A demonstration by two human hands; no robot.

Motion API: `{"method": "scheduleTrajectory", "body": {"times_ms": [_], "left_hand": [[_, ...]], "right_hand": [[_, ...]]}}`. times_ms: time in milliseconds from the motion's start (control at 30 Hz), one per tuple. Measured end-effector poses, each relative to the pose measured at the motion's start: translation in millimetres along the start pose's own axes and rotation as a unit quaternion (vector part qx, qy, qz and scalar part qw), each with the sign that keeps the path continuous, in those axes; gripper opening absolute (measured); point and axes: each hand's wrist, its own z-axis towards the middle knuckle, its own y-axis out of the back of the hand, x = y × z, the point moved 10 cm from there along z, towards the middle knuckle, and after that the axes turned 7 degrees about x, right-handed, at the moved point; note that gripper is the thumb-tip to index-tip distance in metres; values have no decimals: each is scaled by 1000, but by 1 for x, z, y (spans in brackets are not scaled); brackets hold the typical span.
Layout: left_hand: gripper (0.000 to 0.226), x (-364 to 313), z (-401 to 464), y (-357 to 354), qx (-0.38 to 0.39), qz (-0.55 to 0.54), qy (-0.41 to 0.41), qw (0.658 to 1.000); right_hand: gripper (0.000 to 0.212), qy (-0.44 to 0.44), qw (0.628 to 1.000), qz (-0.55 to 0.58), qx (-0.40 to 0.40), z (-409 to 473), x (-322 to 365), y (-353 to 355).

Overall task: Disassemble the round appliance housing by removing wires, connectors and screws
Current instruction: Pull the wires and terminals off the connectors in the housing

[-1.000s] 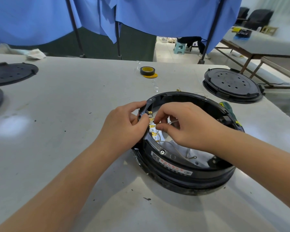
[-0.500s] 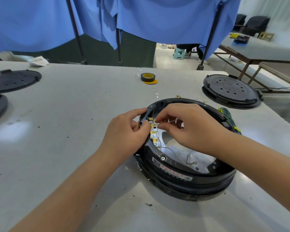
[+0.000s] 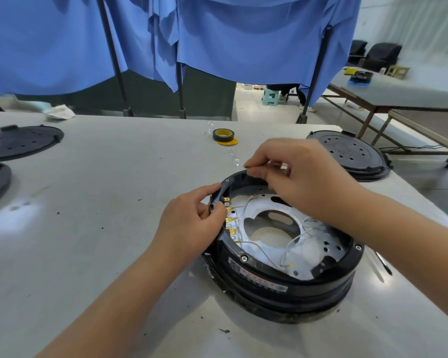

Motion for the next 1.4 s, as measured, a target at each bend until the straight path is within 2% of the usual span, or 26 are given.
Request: {"method": "scheduleTrajectory", "body": {"times_ms": [133,233,333,500,633,1133,1400], "left_hand": [[34,1,0,-1,3,4,-1,1000],[33,3,0,-2,3,-1,3,1000],[32,5,0,-2,6,-7,10,1000],[30,5,0,-2,1,-14,15,1000],[35,4,0,-1,-5,-8,21,1000],[37,5,-2,-2,-5,-19,10,1000],[32,3,-2,-1,-9,-18,4,1000]], "right_hand": [[11,-7,996,-86,-24,15,-7,24],[13,-13,980,-201,7,28,-20,26],[14,-46,966,-251,42,39,-50,22],[15,-174,951,-221,128,45,-122,-5],[13,-238,936,-208,153,44,-158,-23],[14,-327,913,-163,182,48,-213,-58],[16,-349,918,-108,157,42,-218,-56]]}}
